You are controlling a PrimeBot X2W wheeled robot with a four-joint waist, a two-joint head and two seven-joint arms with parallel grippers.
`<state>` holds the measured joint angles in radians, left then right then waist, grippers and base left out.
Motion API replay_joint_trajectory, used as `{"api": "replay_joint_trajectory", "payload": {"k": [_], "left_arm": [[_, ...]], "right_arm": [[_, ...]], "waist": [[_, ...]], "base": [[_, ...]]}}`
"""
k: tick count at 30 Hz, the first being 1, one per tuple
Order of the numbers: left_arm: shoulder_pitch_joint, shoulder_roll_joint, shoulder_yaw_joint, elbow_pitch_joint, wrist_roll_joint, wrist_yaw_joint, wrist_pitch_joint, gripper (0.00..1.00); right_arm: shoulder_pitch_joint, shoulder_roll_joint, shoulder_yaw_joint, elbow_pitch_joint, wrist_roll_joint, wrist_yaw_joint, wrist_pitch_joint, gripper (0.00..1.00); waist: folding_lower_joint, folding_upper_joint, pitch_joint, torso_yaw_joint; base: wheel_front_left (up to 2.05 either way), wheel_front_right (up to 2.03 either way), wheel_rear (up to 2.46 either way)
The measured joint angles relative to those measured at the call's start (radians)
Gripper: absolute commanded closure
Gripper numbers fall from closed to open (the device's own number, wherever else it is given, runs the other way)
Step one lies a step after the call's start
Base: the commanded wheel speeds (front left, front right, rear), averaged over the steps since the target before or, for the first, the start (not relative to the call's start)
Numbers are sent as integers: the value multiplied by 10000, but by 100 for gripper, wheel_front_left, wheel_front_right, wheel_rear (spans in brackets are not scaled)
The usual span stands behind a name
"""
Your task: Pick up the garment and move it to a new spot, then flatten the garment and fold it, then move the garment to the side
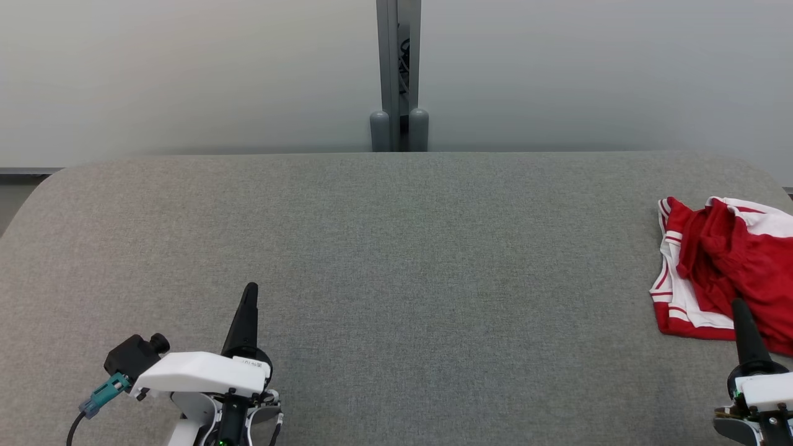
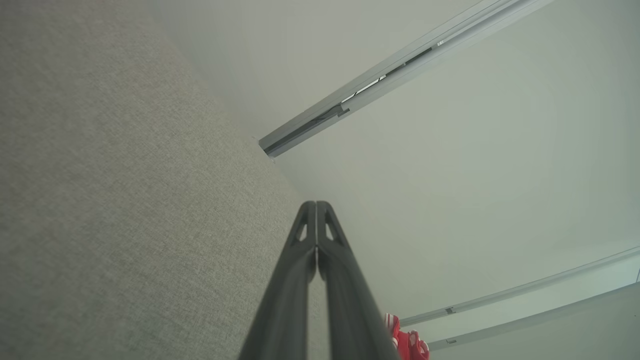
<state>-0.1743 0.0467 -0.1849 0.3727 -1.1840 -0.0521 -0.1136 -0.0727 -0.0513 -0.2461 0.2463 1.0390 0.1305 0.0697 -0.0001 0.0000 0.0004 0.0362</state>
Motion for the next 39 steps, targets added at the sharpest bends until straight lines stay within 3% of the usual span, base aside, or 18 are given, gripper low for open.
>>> {"api": "replay_joint_trajectory", "payload": {"k": [39], "left_arm": [[-792,8,102,341,-3252,-523,537,100]], "right_arm": [[-251,25,-991,46,3559,-2,1252,100]], "waist": [[1,0,15,-225]], "base": [[0,0,0]]}}
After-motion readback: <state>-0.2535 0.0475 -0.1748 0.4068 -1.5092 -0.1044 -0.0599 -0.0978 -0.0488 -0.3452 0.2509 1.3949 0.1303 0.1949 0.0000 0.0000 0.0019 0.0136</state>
